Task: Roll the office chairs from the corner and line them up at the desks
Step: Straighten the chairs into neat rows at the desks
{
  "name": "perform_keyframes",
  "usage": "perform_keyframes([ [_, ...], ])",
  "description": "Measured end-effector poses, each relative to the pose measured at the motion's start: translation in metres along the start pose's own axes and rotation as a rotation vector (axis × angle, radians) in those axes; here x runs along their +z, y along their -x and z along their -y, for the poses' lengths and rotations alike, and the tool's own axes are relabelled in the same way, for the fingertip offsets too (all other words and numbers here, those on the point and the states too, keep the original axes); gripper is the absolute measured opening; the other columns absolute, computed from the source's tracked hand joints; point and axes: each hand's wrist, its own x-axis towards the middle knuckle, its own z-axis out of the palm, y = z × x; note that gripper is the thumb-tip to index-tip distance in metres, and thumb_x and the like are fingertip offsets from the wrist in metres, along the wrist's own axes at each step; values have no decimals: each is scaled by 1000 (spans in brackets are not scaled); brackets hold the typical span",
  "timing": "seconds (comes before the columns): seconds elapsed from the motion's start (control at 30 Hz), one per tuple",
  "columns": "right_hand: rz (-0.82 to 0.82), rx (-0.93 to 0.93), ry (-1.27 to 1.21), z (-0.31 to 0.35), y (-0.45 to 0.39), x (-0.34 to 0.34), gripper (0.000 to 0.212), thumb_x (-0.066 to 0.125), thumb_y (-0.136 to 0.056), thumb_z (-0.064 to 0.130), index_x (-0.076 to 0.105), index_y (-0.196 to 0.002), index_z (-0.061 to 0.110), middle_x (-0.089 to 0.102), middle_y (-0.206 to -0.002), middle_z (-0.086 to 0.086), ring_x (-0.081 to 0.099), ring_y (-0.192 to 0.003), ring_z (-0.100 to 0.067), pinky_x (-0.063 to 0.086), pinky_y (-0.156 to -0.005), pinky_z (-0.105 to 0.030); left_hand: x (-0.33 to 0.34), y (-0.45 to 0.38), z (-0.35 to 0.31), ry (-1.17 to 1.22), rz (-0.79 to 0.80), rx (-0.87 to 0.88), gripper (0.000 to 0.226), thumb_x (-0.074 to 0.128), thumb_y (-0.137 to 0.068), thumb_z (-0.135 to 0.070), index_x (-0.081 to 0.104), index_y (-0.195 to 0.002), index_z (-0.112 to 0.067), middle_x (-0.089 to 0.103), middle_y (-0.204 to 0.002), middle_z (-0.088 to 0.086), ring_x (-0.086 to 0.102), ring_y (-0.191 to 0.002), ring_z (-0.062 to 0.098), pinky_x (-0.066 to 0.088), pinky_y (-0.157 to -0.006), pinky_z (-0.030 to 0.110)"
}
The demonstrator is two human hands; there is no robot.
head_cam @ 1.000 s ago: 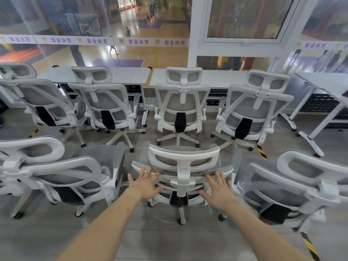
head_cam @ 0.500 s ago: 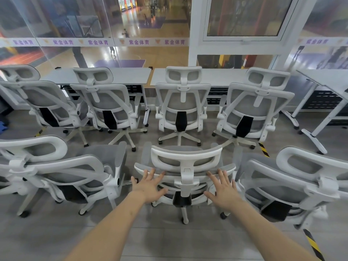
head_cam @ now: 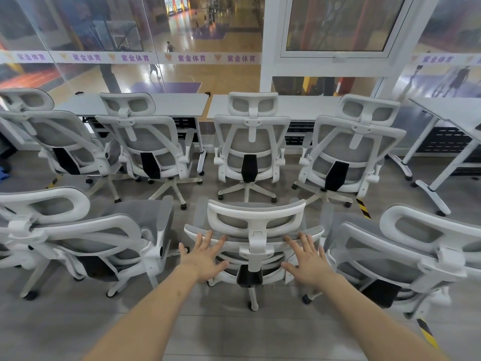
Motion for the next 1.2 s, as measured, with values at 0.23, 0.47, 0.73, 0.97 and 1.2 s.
perform_keyframes([
  [0.23, 13, -9, 3, 3, -18, -10, 83, 39, -97, 72, -9, -160, 51, -21, -171, -5, -23, -157, -27, -5, -127, -57, -14, -16, 5, 4, 10, -1, 81, 33, -98, -74, -19, -156, -54, -29, -169, -3, -23, -157, 29, -3, -117, 78],
  [0.47, 25, -14, 10, 2, -29, -14, 81, 38, -98, 72, -11, -159, 53, -22, -171, -4, -23, -157, -26, -5, -126, -57, -20, -30, 7, 18, 5, -5, 80, 34, -99, -72, -20, -156, -55, -30, -168, -2, -25, -156, 29, -5, -118, 76],
  [0.73, 49, -2, -3, 11, -33, -15, 82, 39, -98, 72, -12, -160, 51, -24, -170, -5, -25, -156, -27, -6, -125, -57, -15, -33, 15, -4, 4, -6, 82, 32, -97, -75, -23, -154, -56, -32, -168, -1, -26, -156, 28, -5, -117, 77],
  [0.97, 60, -5, -3, 9, -32, -15, 81, 38, -99, 71, -12, -159, 52, -25, -170, -4, -26, -155, -26, -7, -125, -58, -15, -30, 12, 5, 7, -11, 83, 33, -97, -76, -22, -155, -55, -32, -167, -1, -26, -156, 28, -3, -116, 79],
  [1.2, 63, -2, 3, 4, -32, -20, 80, 40, -100, 67, -11, -160, 51, -23, -171, -4, -24, -156, -26, -6, -125, -59, -12, -30, 4, 44, -5, -26, 82, 32, -95, -78, -19, -156, -56, -32, -168, -2, -27, -156, 28, -5, -115, 79],
])
